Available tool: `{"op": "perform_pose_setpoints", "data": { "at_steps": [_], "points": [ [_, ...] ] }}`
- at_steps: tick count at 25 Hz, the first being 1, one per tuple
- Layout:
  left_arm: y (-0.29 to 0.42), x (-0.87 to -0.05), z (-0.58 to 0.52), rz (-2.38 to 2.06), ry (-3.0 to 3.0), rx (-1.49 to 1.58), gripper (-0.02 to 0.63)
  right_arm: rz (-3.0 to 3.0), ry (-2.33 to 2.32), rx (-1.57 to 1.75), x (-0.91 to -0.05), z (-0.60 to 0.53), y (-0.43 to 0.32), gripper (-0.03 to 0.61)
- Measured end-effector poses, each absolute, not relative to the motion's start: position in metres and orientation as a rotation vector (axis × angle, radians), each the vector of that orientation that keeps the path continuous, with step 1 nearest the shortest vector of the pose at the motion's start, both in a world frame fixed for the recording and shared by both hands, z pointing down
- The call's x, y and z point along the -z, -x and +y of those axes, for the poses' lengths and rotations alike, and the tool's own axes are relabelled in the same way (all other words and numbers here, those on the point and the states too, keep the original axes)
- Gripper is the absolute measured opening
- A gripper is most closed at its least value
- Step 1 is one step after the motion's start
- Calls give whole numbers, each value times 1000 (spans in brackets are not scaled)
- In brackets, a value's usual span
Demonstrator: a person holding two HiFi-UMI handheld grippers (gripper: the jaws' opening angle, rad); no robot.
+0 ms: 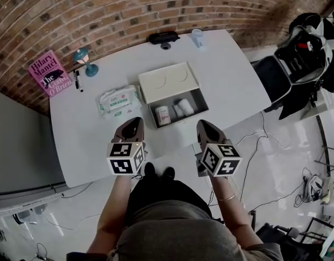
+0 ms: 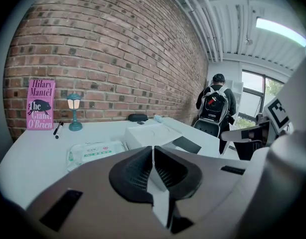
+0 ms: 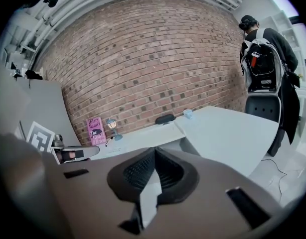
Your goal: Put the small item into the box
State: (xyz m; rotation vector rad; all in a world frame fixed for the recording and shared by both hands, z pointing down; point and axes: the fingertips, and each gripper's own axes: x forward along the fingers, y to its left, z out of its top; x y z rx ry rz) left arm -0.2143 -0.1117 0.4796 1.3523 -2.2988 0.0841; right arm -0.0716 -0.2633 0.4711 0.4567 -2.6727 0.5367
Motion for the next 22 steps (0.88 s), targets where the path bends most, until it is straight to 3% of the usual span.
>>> {"op": "perform_pose_setpoints", "data": {
  "at_steps": [22],
  "points": [
    [205, -473, -92, -2319, -1347, -84, 31, -2724, -447, -503, -456, -244, 50, 2]
  ]
}}
